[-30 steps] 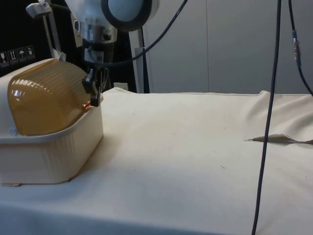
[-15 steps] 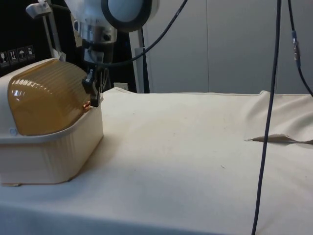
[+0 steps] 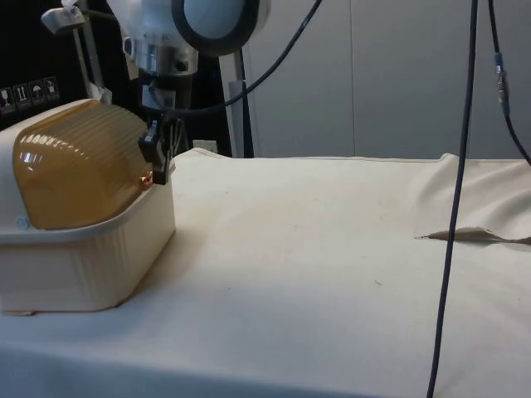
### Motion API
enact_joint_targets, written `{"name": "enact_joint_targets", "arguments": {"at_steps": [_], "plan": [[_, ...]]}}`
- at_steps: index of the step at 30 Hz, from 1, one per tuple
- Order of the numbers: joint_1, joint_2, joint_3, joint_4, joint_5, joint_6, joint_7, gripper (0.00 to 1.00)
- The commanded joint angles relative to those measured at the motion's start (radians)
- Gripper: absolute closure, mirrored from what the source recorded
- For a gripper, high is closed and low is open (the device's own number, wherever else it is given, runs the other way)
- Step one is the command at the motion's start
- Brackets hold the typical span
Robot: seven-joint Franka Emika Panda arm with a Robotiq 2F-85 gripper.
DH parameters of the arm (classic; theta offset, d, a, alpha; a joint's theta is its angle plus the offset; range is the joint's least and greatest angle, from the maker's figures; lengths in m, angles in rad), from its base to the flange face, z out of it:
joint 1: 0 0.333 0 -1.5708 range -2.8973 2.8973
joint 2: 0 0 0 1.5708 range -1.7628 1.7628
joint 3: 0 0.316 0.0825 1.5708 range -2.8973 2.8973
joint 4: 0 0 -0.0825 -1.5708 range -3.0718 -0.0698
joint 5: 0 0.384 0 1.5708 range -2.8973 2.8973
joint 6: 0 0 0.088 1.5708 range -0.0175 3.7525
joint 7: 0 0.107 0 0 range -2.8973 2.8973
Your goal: Open the lid, then close it.
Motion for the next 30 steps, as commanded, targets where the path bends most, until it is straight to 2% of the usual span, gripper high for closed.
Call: {"name": "enact_joint_targets", "arguments": {"at_steps": [1, 2, 3, 30], "plan": [[0.004, 0.003, 0.001, 0.002, -0.002, 0.002, 0.008, 1.0], [0.0, 0.0, 0.003, 0.0, 0.0, 0.0, 0.002, 1.0], [0.005, 0.004, 0.003, 0.002, -0.002, 0.002, 0.01, 1.0], [0.002, 0.017, 0.009, 0.023, 0.0, -0.002, 0.007, 1.0]]}}
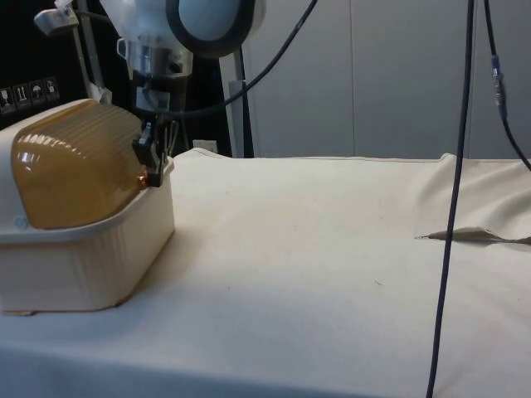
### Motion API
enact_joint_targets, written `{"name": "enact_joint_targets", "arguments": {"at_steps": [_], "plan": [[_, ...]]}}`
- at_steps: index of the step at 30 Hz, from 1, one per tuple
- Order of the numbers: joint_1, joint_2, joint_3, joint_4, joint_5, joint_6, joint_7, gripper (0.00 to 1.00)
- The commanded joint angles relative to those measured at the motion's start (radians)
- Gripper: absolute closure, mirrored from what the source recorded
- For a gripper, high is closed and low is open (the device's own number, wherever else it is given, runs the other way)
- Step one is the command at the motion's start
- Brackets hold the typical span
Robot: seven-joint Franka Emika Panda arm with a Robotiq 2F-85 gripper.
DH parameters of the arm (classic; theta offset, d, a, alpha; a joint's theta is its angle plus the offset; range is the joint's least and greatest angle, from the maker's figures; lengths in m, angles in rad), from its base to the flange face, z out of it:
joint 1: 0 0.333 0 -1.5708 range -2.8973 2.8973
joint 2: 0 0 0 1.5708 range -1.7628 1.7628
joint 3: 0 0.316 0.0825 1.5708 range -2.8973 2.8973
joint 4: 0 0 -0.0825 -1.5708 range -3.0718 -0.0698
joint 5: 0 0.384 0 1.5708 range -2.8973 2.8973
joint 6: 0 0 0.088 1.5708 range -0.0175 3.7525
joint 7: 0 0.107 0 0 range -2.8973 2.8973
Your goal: Open the lid, then close it.
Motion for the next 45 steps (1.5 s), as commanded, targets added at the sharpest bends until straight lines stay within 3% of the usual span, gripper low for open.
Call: {"name": "enact_joint_targets", "arguments": {"at_steps": [1, 25, 36, 45], "plan": [[-0.001, 0.004, 0.001, 0.002, 0.002, 0.003, -0.001, 1.0], [-0.001, -0.048, -0.002, 0.007, 0.0, 0.003, 0.003, 1.0], [-0.001, -0.074, -0.002, 0.008, 0.0, 0.021, 0.009, 1.0], [0.003, -0.089, -0.01, 0.006, -0.009, 0.071, 0.025, 1.0]]}}
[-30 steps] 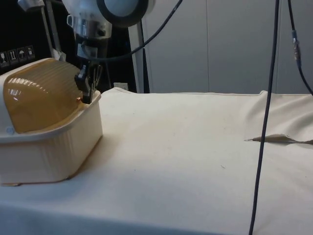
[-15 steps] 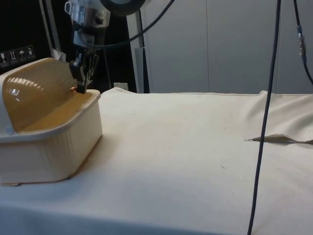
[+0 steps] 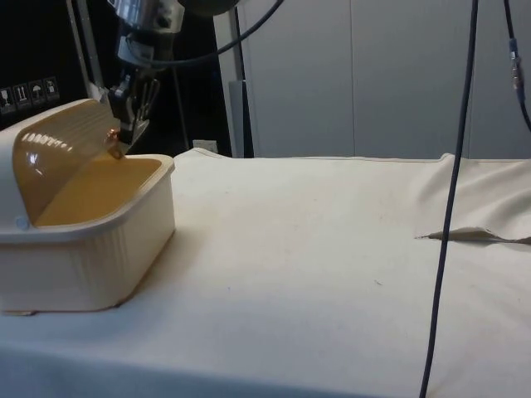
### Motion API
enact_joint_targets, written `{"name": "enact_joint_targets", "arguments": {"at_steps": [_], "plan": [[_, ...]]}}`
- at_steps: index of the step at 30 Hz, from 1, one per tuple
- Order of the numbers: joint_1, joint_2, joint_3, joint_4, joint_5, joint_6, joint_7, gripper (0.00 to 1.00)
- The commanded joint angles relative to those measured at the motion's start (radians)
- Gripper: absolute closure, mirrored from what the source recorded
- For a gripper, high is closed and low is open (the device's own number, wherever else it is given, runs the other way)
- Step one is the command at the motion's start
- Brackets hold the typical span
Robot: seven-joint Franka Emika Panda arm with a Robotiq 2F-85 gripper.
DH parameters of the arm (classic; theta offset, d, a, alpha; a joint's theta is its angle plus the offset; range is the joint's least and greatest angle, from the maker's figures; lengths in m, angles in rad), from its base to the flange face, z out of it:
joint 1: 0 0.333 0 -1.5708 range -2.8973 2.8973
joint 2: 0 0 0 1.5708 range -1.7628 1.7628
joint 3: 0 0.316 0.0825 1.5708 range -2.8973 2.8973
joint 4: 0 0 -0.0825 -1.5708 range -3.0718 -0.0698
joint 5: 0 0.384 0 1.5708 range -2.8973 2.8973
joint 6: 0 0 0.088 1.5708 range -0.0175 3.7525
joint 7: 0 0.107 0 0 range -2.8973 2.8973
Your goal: Open the lid, then close it.
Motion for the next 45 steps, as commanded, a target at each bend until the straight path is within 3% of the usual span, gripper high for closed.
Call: {"name": "enact_joint_targets", "arguments": {"at_steps": [1, 2, 22, 34, 45], "plan": [[0.0, 0.0, 0.0, 0.0, 0.0, 0.004, 0.001, 1.0], [0.004, -0.004, -0.006, -0.001, -0.009, 0.017, 0.012, 1.0], [0.002, -0.003, -0.015, 0.022, -0.009, 0.111, 0.027, 1.0], [-0.002, 0.001, -0.01, 0.048, 0.0, 0.12, 0.018, 1.0], [0.002, 0.034, -0.017, 0.095, -0.007, 0.159, 0.028, 1.0]]}}
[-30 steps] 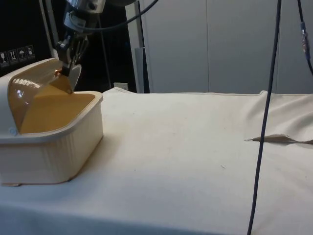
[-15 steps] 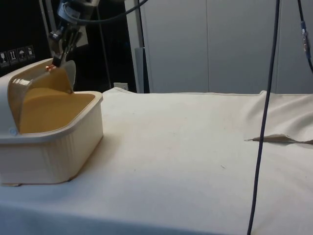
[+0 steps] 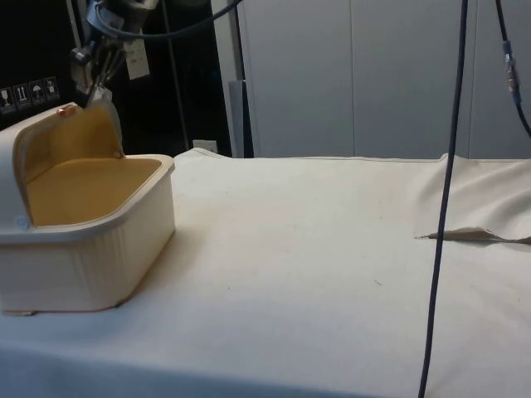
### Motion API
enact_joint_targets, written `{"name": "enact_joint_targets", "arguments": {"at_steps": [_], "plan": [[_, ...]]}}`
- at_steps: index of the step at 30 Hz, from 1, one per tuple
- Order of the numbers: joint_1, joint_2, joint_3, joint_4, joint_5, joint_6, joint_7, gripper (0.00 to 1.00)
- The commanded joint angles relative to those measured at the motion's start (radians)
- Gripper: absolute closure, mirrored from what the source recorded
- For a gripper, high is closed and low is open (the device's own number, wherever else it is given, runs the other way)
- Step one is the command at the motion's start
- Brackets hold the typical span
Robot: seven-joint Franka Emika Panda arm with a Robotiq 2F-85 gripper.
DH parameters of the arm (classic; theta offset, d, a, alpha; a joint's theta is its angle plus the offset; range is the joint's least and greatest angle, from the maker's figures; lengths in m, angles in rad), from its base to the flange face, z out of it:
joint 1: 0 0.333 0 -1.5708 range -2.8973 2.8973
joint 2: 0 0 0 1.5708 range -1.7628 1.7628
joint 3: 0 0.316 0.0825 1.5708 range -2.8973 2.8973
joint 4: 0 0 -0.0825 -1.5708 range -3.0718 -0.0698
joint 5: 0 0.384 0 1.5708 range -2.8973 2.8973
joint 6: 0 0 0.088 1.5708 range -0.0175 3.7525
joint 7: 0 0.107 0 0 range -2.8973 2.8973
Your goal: Open the lid, then close it.
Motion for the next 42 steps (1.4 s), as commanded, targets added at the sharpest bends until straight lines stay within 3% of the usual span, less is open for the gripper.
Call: {"name": "enact_joint_targets", "arguments": {"at_steps": [1, 23, 39, 40, 42], "plan": [[0.003, 0.0, -0.007, 0.01, -0.007, -0.003, 0.008, 1.0], [-0.001, -0.049, -0.009, 0.097, 0.0, -0.103, 0.005, 1.0], [-0.004, -0.084, -0.012, 0.179, 0.003, -0.261, 0.003, 1.0], [-0.003, -0.083, -0.013, 0.175, 0.0, -0.245, 0.004, 1.0], [-0.004, -0.083, -0.011, 0.192, 0.005, -0.292, 0.002, 1.0]]}}
